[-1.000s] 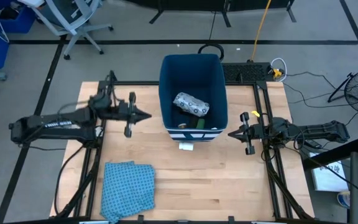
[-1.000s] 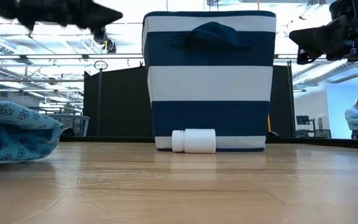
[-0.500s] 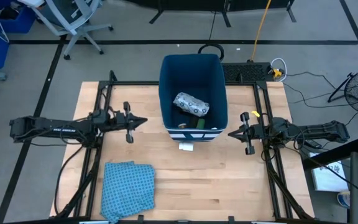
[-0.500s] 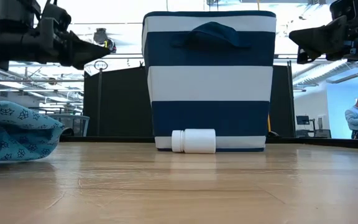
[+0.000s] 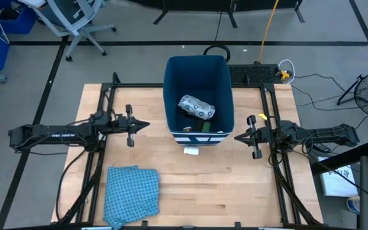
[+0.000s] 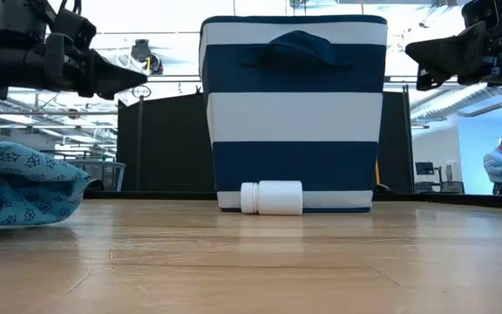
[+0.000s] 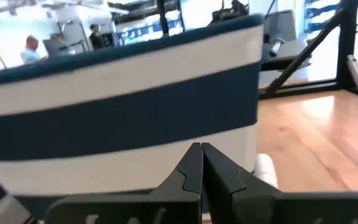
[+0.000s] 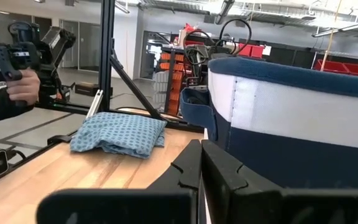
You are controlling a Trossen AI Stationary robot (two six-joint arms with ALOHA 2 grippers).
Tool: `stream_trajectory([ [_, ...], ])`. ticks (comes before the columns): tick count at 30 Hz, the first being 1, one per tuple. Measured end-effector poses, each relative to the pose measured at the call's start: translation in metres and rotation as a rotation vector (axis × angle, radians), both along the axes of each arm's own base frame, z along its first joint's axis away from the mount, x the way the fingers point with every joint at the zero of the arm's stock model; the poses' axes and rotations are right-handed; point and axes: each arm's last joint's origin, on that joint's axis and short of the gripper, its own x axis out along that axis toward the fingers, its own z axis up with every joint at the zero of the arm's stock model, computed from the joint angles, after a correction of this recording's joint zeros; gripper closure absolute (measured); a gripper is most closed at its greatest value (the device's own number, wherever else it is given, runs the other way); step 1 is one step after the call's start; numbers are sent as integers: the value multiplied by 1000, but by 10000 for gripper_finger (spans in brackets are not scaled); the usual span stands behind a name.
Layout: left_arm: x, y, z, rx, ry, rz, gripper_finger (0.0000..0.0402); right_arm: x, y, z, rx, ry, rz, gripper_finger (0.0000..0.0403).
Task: Pick & place medical supplies in basket/bin
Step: Put the white medicine bottle into the basket
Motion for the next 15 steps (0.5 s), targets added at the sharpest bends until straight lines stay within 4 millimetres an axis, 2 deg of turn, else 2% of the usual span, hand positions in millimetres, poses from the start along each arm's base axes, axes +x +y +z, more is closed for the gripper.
stream_trajectory([
  [6, -6, -5, 9, 70, -112, -113, 400, 0, 0, 0, 53, 6, 7, 399],
  [11, -20, -7, 5, 93, -183, -94, 401, 0, 0, 1, 74, 1, 10, 399],
  [15, -28, -4, 2, 61, -171, -55, 401, 0, 0, 1, 74, 1, 10, 399],
])
